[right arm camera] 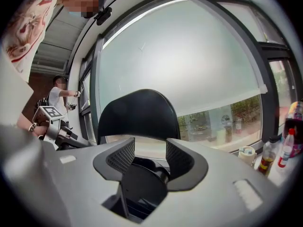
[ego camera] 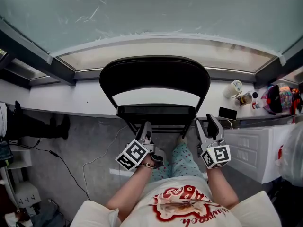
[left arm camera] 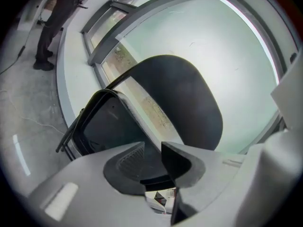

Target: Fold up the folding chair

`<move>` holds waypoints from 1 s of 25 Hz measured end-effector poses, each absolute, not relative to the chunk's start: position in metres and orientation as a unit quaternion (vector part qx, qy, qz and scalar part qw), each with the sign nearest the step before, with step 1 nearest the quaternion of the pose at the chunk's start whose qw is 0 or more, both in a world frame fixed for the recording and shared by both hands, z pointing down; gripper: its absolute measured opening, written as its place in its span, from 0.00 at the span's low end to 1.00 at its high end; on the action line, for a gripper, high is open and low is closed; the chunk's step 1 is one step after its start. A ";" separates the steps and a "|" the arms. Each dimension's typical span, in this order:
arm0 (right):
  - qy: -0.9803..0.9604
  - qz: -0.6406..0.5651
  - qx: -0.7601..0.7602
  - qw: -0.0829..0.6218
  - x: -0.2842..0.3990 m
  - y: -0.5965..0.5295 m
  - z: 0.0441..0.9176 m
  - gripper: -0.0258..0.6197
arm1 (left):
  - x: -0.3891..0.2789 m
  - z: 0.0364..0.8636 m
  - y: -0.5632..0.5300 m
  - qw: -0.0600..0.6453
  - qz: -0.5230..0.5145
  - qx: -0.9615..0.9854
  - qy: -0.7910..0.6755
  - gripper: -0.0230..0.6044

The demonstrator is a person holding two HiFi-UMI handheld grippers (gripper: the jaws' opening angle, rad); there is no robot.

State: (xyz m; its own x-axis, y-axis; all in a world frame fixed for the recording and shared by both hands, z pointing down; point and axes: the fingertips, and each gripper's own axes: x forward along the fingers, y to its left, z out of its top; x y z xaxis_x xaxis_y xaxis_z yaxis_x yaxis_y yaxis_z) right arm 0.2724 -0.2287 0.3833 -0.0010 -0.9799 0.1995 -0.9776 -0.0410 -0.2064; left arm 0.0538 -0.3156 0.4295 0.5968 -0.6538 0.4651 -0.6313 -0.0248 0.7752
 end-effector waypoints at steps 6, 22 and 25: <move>0.730 -0.124 -0.672 0.026 0.232 -0.231 0.356 0.33 | 0.073 0.379 -0.318 0.398 0.010 0.818 -0.415 0.04; 0.789 -0.061 -0.611 0.040 0.133 -0.248 0.283 0.08 | 0.064 0.287 -0.295 0.203 0.014 0.915 -0.349 0.04; 0.800 -0.051 -0.596 0.051 0.117 -0.251 0.264 0.08 | 0.052 0.275 -0.299 0.205 0.000 0.913 -0.353 0.04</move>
